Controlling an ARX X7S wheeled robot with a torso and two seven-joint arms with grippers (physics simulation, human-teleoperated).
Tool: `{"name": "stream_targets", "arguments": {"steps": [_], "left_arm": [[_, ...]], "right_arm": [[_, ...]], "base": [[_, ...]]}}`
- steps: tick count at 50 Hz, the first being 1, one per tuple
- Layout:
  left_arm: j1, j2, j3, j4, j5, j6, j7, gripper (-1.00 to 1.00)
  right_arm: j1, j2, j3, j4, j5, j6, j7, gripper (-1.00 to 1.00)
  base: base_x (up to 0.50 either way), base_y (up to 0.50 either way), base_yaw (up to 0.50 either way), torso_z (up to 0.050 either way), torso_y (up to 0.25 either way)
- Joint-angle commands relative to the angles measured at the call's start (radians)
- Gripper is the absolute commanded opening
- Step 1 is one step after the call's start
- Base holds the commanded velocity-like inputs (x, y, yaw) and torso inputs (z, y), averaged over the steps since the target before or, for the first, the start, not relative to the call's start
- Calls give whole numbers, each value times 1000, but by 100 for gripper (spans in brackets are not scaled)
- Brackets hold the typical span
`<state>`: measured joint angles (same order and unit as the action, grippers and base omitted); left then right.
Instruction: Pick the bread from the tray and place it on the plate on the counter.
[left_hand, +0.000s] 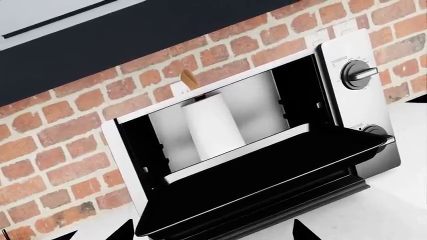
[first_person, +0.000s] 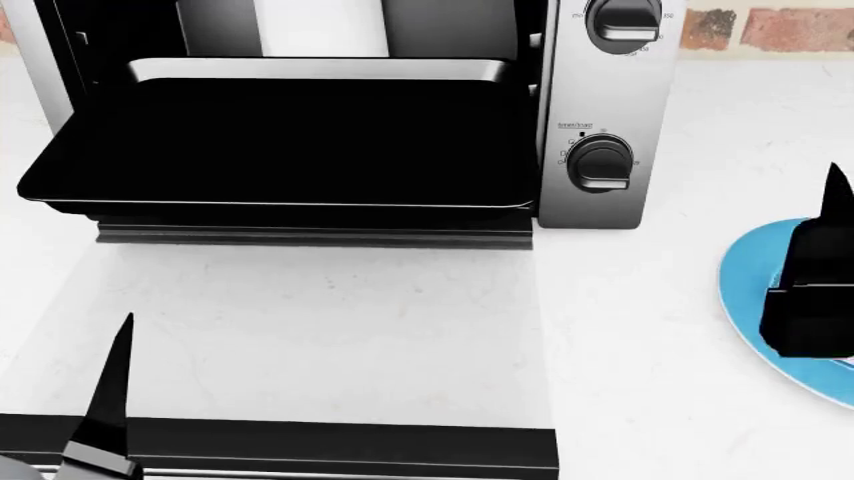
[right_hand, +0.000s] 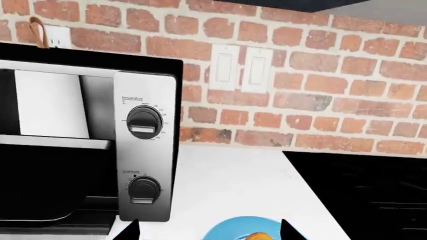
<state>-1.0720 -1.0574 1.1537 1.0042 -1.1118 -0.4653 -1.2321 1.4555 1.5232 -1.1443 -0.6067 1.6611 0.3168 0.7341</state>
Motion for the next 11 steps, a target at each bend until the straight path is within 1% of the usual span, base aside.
{"name": "stream_targets", "arguments": {"steps": [1,11], "left_arm": [[-5,-1,2,4,-2,-2,-2,100],[1,1,7,1,7,2,0,100]], "right_arm": [[-32,47,-18,-105,-38,-69,24,100],[-6,48,14,-203,-19,-49,107,100]], "base": [[0,0,0,0,0],[0,0,0,0,0]]}}
